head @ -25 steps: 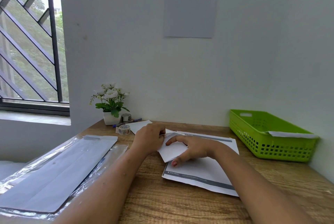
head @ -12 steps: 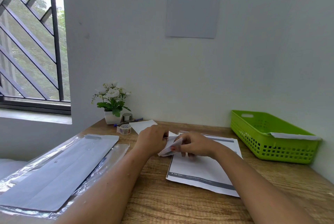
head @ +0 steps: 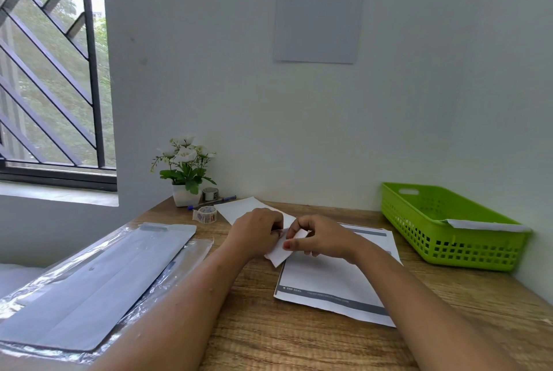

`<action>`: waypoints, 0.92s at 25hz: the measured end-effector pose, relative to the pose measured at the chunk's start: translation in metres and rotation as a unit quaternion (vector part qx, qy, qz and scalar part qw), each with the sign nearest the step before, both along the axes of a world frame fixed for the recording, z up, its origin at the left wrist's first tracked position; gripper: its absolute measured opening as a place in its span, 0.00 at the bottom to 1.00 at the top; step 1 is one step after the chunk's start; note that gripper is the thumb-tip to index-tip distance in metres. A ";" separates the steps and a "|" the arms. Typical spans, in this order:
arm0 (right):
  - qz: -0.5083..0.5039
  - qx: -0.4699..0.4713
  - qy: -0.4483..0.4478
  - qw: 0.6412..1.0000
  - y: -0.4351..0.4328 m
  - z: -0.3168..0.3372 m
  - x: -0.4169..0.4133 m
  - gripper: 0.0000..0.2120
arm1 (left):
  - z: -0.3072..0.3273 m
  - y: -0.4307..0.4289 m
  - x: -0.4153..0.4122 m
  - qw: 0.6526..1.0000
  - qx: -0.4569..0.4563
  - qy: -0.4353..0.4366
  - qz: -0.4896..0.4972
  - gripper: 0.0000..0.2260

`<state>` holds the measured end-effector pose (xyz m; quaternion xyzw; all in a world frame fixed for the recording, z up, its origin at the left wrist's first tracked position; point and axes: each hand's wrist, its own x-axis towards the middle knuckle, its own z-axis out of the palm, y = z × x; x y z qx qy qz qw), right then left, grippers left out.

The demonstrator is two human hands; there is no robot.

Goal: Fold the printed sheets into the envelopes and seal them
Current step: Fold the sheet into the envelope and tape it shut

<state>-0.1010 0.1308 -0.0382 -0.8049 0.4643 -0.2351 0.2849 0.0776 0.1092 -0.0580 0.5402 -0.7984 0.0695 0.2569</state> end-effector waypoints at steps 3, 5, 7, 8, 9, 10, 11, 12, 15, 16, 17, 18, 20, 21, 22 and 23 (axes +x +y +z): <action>-0.023 -0.068 -0.006 0.997 -0.002 -0.001 -0.003 0.16 | 0.000 0.000 -0.001 1.000 0.001 0.002 -0.029 0.04; -0.045 -0.110 -0.005 0.993 -0.004 -0.001 -0.003 0.17 | 0.000 0.001 -0.002 0.999 0.001 0.007 -0.045 0.03; -0.059 -0.137 0.004 0.989 -0.007 -0.004 -0.003 0.18 | 0.001 0.003 -0.005 0.998 -0.001 0.012 -0.057 0.03; -0.065 -0.152 0.014 0.986 -0.008 -0.006 -0.002 0.18 | 0.002 0.004 -0.006 0.998 -0.003 0.012 -0.061 0.04; -0.070 -0.169 0.024 0.983 -0.009 -0.008 -0.002 0.17 | 0.002 0.004 -0.007 0.998 -0.006 0.012 -0.064 0.04; -0.075 -0.183 0.031 0.980 -0.010 -0.010 -0.001 0.17 | 0.002 0.004 -0.007 0.998 -0.010 0.012 -0.065 0.04; -0.076 -0.190 0.028 0.979 -0.011 -0.011 -0.002 0.17 | 0.001 0.004 -0.007 0.998 -0.012 0.012 -0.062 0.04; -0.073 -0.189 0.019 0.979 -0.012 -0.010 -0.002 0.17 | 0.001 0.004 -0.006 0.998 -0.014 0.013 -0.058 0.03; -0.068 -0.176 0.012 0.982 -0.014 -0.008 -0.005 0.18 | 0.001 0.003 -0.004 0.999 -0.013 0.011 -0.047 0.04; -0.074 -0.176 0.013 0.982 -0.016 -0.009 -0.006 0.18 | 0.000 0.002 -0.003 0.999 -0.011 0.008 -0.048 0.05; -0.081 -0.174 0.010 0.981 -0.017 -0.009 -0.007 0.17 | 0.000 0.002 -0.003 0.999 -0.008 0.007 -0.050 0.05; -0.083 -0.170 0.004 0.982 -0.017 -0.009 -0.008 0.17 | 0.000 0.002 -0.003 0.999 -0.007 0.009 -0.052 0.05; -0.070 -0.155 -0.005 0.985 -0.016 -0.009 -0.009 0.16 | 0.000 0.002 -0.004 0.999 -0.006 0.009 -0.054 0.05; -0.061 -0.149 -0.004 0.987 -0.015 -0.008 -0.008 0.16 | 0.000 0.003 -0.005 0.999 -0.006 0.007 -0.053 0.05; -0.057 -0.147 0.000 0.988 -0.015 -0.008 -0.008 0.15 | 0.000 0.003 -0.005 0.999 -0.006 0.006 -0.052 0.05; -0.058 -0.147 0.004 0.987 -0.015 -0.008 -0.008 0.14 | 0.000 0.003 -0.005 0.999 -0.005 0.004 -0.052 0.05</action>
